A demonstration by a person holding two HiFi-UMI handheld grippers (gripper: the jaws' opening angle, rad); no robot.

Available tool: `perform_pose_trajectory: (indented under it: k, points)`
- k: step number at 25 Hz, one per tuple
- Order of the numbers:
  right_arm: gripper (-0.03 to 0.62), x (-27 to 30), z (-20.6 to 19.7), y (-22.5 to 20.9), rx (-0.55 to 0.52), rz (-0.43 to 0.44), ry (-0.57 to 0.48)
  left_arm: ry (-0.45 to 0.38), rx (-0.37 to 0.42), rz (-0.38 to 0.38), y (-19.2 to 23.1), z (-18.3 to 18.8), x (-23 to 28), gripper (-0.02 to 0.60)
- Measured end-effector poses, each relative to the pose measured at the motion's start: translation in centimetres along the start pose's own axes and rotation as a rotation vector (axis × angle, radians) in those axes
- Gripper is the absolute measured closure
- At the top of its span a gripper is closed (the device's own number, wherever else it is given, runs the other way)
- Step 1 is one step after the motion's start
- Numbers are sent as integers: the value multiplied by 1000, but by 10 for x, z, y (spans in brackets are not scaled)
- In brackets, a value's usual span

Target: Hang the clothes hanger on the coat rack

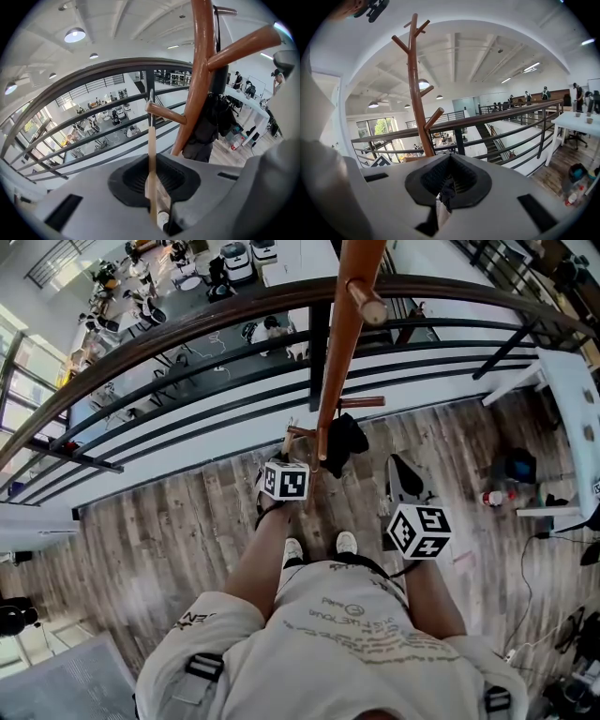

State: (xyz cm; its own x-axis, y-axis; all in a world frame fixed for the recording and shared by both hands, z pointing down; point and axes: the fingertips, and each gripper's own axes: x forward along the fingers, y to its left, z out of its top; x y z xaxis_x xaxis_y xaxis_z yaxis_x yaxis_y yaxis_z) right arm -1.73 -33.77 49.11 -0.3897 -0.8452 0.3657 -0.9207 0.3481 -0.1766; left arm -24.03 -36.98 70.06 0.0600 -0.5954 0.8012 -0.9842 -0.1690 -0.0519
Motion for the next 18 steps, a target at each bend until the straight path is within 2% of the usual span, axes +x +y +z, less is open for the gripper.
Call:
perform_pose_trajectory:
  k: [18]
  points:
    - [591,-24,-11,-18,18,-45,5,62,95,-13,-27,-26,12,531]
